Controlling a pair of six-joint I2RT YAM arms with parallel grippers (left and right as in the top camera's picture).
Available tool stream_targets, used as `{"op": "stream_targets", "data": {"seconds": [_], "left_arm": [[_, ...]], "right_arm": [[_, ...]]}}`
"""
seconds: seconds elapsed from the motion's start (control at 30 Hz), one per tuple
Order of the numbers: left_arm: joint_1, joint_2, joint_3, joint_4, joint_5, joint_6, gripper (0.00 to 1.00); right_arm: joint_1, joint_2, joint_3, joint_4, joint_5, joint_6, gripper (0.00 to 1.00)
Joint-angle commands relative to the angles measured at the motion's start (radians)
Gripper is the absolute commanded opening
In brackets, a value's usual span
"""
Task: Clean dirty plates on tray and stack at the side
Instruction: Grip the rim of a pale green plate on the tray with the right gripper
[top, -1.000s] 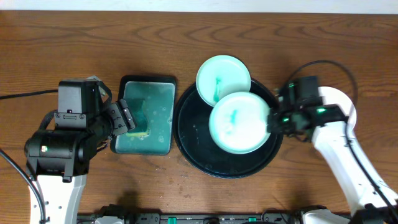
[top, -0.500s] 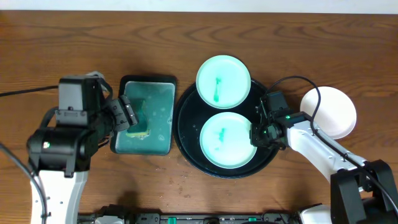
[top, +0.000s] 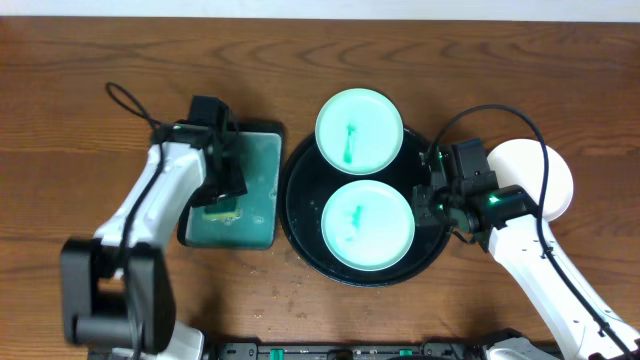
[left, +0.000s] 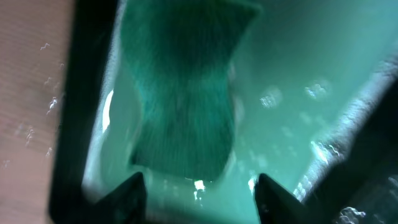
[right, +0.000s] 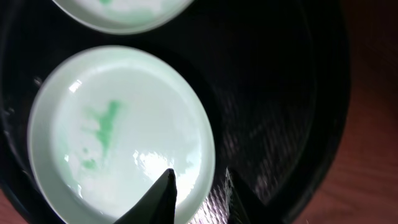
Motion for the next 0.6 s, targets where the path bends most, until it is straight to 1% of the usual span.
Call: {"op": "stream_targets", "data": {"seconds": [0.0,0.03,0.1,0.37,0.47,0.5,0.53,0.57], "left_arm": [[0.020,0.108,-0.005,0.065,-0.047,-0.010,0.49],[0.027,0.124,-0.004,0.086,-0.044,-0.010,0.45],[0.043,0.140,-0.004,0.118,-0.045,-0.010,0.40],[0.066,0.206,-0.017,0.146,-0.029,-0.002,0.39],[0.064,0.249,-0.023,0.154,0.040,0.011,0.38],[0.064,0.260,-0.023,0.157,0.069,0.031,0.33],[0.064,0.268,-0.023,0.158,0.089,0.043,0.20],[0.064,0.269,-0.023,0.158,0.093,0.042,0.10]], "right_arm": [[0.003,0.001,0.010,-0.035,0.024,-0.006,0.23],[0.003,0.001,0.010,-0.045,0.024,-0.006,0.23],[0.003,0.001,0.010,-0.053,0.024,-0.006,0.23],[0.003,0.001,0.010,-0.048,0.025,0.065,0.19],[0.003,0.001,0.010,-0.046,0.025,0.065,0.19],[0.003,0.001,0.010,-0.047,0.025,0.065,0.19],[0.003,0.001,0.010,-0.048,0.025,0.065,0.19],[0.003,0.001,0.010,-0.050,0.025,0.065,0.19]]}}
